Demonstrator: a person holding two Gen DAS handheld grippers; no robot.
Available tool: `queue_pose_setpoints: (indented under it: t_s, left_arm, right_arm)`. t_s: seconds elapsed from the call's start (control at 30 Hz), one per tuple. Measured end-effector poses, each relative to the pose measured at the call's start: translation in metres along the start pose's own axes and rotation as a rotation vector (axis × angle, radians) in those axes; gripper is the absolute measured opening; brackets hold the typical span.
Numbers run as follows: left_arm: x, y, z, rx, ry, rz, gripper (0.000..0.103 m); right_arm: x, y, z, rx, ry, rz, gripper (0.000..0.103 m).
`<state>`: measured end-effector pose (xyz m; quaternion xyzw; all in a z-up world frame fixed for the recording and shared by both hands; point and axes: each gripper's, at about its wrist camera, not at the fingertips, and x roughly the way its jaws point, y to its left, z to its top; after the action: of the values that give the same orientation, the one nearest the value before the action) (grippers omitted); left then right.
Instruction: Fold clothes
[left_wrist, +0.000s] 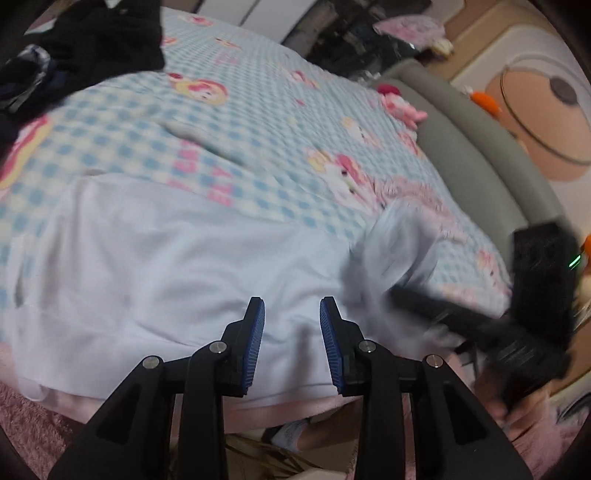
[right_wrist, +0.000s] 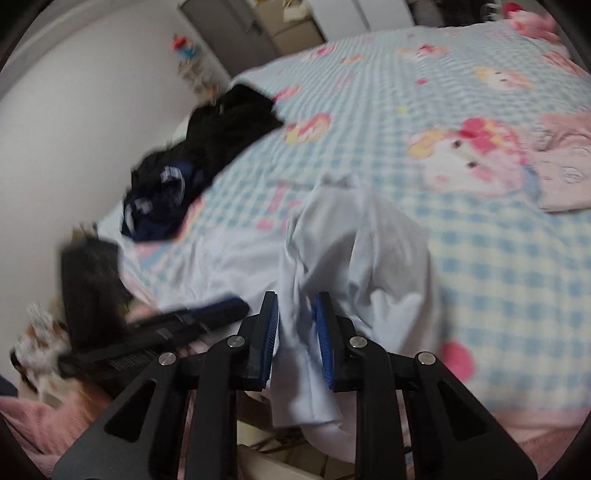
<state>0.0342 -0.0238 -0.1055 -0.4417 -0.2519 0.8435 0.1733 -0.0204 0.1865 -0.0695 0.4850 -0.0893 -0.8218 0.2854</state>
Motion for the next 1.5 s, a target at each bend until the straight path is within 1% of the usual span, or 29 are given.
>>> queue_pose_setpoints:
  t_s: [0.07,0.17,0.2,0.23,0.27,0.3,0.4,0.47,0.5,0.53,0.6,0.7,0.83,0.87,0.9,0.93,0.97,1.03,1.07,1.1,1.17,1.2,1.23,1.3,1.37,1.5]
  left_arm:
    - [-0.004,0.005,0.003,-0.026,0.008,-0.050,0.034]
    - [0.007,-0.004,0.006,0.001,0.063,-0.095,0.039]
    - [0.014,-0.009,0.007,0.010,0.087,-0.120,0.039]
    - [0.020,-0.015,0.008,0.020,0.109,-0.147,0.039]
    - [0.028,-0.023,0.008,0.042,0.132,-0.166,0.039]
    - [0.035,-0.032,0.007,0.071,0.150,-0.172,0.039]
    - [0.058,-0.056,0.007,0.139,0.192,-0.127,0.037]
    - [0.072,-0.063,0.005,0.156,0.221,-0.044,0.034]
    - [0.077,-0.063,0.004,0.153,0.225,-0.019,0.031]
    - [0.081,-0.062,0.002,0.149,0.229,0.003,0.030]
    - [0.081,-0.061,0.000,0.145,0.214,0.018,0.030]
    - [0.079,-0.058,-0.003,0.139,0.198,0.033,0.030]
    - [0.077,-0.054,-0.003,0.128,0.191,0.033,0.030]
    - [0.076,-0.053,-0.003,0.130,0.190,0.032,0.030]
    - [0.076,-0.052,-0.003,0.131,0.188,0.030,0.030]
    - [0.075,-0.051,-0.004,0.131,0.183,0.027,0.030]
    - [0.074,-0.051,-0.005,0.130,0.177,0.023,0.030]
    - [0.069,-0.048,-0.008,0.095,0.183,-0.038,0.032]
    - [0.067,-0.046,-0.009,0.077,0.187,-0.070,0.039]
    - [0.064,-0.043,-0.011,0.039,0.194,-0.135,0.051]
    - [0.058,-0.038,-0.016,-0.018,0.197,-0.245,0.060]
    - [0.055,-0.037,-0.018,-0.030,0.194,-0.274,0.063]
    - [0.054,-0.038,-0.019,-0.029,0.192,-0.290,0.064]
    - [0.055,-0.040,-0.019,-0.020,0.190,-0.289,0.068]
    - [0.062,-0.041,-0.018,-0.025,0.189,-0.260,0.070]
    - [0.077,-0.039,-0.018,-0.072,0.198,-0.254,0.065]
  right_arm:
    - [0.024,0.005,-0.008,-0.007,0.054,0.000,0.021]
    - [0.040,0.000,-0.022,0.001,0.083,-0.010,0.021]
    - [0.040,-0.001,-0.025,0.001,0.078,-0.008,0.021]
    - [0.038,-0.004,-0.027,0.007,0.073,-0.005,0.018]
    - [0.036,-0.008,-0.028,0.015,0.073,0.002,0.017]
    - [0.033,-0.011,-0.028,0.024,0.073,0.010,0.017]
    - [0.026,-0.017,-0.029,0.044,0.072,0.034,0.018]
    - [0.023,-0.014,-0.031,0.027,0.084,0.033,0.020]
    - [0.022,-0.011,-0.033,0.019,0.091,0.026,0.020]
    - [0.020,-0.009,-0.034,0.014,0.102,0.009,0.020]
    - [0.006,-0.007,-0.038,0.011,0.099,-0.021,0.020]
    - [-0.026,-0.014,-0.043,0.039,0.044,-0.045,0.022]
    - [-0.060,-0.037,-0.043,0.130,-0.067,-0.146,0.022]
    - [-0.068,-0.044,-0.043,0.166,-0.123,-0.179,0.023]
    - [-0.070,-0.054,-0.043,0.206,-0.156,-0.209,0.025]
    - [-0.064,-0.066,-0.043,0.246,-0.138,-0.218,0.029]
    - [-0.057,-0.078,-0.043,0.286,-0.118,-0.225,0.029]
    - [-0.040,-0.093,-0.045,0.327,-0.057,-0.181,0.028]
    - [-0.034,-0.093,-0.046,0.322,-0.045,-0.156,0.028]
    - [-0.031,-0.087,-0.045,0.303,-0.045,-0.136,0.028]
    - [-0.026,-0.075,-0.043,0.252,-0.039,-0.094,0.029]
    - [-0.025,-0.071,-0.043,0.231,-0.036,-0.089,0.030]
    - [-0.024,-0.067,-0.042,0.211,-0.034,-0.084,0.030]
    - [-0.022,-0.059,-0.041,0.171,-0.029,-0.073,0.030]
    - [-0.020,-0.057,-0.045,0.169,-0.022,-0.046,0.030]
    - [-0.017,-0.055,-0.054,0.176,-0.014,0.005,0.030]
